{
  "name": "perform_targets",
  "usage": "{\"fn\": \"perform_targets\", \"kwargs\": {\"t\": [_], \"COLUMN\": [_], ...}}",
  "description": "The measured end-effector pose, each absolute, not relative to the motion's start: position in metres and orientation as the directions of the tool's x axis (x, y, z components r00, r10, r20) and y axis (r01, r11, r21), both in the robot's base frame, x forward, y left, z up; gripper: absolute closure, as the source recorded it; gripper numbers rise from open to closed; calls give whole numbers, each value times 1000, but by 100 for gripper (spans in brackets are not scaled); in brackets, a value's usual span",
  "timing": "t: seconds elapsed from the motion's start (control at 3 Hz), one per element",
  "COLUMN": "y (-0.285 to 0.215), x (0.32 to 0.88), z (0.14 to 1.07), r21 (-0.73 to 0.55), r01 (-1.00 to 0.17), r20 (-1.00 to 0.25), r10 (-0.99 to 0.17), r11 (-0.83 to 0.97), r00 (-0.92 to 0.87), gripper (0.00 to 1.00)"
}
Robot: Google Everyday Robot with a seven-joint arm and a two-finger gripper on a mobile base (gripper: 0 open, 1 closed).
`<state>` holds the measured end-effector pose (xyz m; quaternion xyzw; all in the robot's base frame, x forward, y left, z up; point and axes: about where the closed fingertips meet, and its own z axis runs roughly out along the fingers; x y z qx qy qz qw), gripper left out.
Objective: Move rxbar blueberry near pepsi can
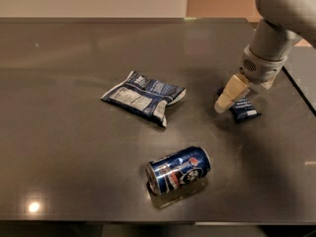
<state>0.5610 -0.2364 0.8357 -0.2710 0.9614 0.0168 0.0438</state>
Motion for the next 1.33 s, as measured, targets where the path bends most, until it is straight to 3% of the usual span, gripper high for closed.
{"fn": "perform_targets", "kwargs": {"t": [0.33,0.67,1.33], "y": [-237,-239,-239], "x": [562,561,561], "z": [821,809,813], "r21": [30,36,38], "r01": [-503,-487,-481], "r20": [-63,-38,-35], "r10": [-501,-486,-480], "r11": [864,872,876], "r00": [-863,-873,-877], "gripper": [0,15,62]}}
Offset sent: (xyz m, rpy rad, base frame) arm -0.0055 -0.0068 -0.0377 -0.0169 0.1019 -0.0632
